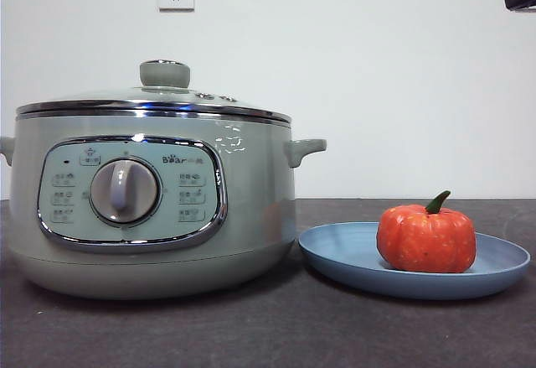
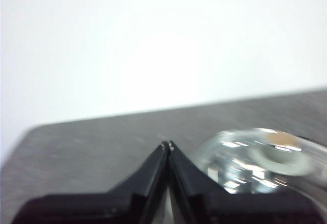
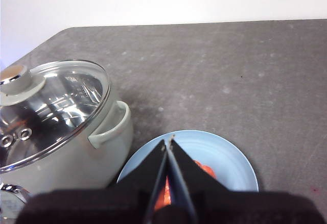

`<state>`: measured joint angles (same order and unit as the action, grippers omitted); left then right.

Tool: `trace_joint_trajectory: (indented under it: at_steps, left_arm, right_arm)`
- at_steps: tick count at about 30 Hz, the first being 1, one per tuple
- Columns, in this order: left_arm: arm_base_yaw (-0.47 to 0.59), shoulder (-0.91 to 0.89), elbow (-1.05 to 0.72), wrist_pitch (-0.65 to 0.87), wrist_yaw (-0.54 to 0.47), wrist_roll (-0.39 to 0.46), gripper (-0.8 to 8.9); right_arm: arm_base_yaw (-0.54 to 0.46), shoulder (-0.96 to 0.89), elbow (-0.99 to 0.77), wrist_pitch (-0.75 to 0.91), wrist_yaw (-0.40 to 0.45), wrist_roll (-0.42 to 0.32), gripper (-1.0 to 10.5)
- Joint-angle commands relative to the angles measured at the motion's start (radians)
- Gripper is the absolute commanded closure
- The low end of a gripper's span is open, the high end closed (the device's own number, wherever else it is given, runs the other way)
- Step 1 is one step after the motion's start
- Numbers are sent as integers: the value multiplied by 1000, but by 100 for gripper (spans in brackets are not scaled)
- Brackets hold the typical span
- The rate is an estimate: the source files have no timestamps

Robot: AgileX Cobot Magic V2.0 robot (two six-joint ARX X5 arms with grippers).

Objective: Take the pumpkin out from the steamer,put the pumpkin in the blue plate,close the lid

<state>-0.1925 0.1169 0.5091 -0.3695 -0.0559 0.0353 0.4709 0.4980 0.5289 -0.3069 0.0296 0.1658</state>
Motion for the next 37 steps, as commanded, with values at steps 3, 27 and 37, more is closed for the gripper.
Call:
trace_joint_trajectory:
  at_steps: [3,27,37]
  left_arm:
    - [126,-92,-225,119,22,4,816]
    - [172,-115,-507,189,34,-89,816]
    - [172,-115,-507,189,34,-88,816]
  right_arm:
    - [0,-1,-6,5,3,9,946]
    - [0,-1,-6,5,3,9,946]
    - [0,-1,-6,5,3,9,946]
